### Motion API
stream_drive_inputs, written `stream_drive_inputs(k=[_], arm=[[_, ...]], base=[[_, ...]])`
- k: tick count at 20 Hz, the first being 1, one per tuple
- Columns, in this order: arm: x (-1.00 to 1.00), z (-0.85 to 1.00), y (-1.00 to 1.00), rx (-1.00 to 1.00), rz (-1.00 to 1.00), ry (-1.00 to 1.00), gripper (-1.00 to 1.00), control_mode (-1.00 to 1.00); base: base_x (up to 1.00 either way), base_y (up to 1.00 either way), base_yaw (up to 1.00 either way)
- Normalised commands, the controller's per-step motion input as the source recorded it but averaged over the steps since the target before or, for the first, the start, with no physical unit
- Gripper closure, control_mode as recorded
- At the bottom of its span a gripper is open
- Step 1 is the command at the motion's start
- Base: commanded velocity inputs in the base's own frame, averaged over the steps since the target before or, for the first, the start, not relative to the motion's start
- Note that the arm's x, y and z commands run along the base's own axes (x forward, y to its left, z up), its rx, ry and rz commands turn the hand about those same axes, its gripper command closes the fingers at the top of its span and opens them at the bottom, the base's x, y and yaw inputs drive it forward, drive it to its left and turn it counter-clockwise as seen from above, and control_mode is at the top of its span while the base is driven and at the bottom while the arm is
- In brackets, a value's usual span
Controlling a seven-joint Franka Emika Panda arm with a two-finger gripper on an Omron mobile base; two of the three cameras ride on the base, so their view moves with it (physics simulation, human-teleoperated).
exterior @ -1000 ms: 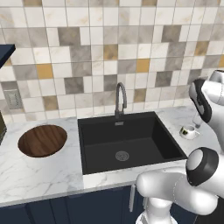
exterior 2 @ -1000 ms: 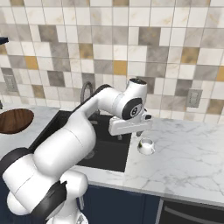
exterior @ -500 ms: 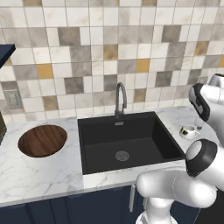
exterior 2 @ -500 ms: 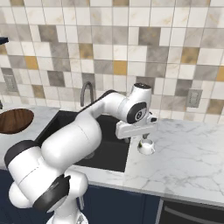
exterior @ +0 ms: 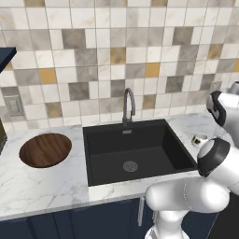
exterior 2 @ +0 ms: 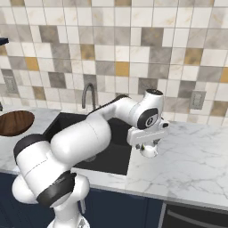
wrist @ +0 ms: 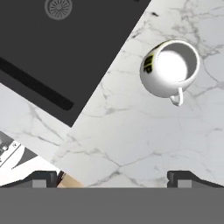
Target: Pick the mug and place it in the sink. Pick the bowl and place it in the open cabinet and then close the cabinet.
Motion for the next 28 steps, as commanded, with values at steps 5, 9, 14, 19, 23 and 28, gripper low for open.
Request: stream_drive_inputs(k=[5,9,14,19,23,28], arm=[[0.12,-0.25,-0.23,0.00,0.07,0.00,-1.00,-1.00],[0.16,-0.21,-0.11,0.00,0.09,0.00,-1.00,-1.00],[0.14,-0.13,-0.04,0.00,0.09,0.00,-1.00,-1.00],[0.17,-0.15,-0.01,0.00,0.04,0.00,-1.00,-1.00],[0.20,-0.17,-0.01,0.00,0.00,0.00,-1.00,-1.00],[0.21,-0.14,-0.08,0.00,0.00,0.00,-1.00,-1.00]], base=[[0.00,0.00,0.00],[0.00,0.00,0.00],[0.00,0.00,0.00],[0.00,0.00,0.00],[0.00,0.00,0.00],[0.00,0.00,0.00]])
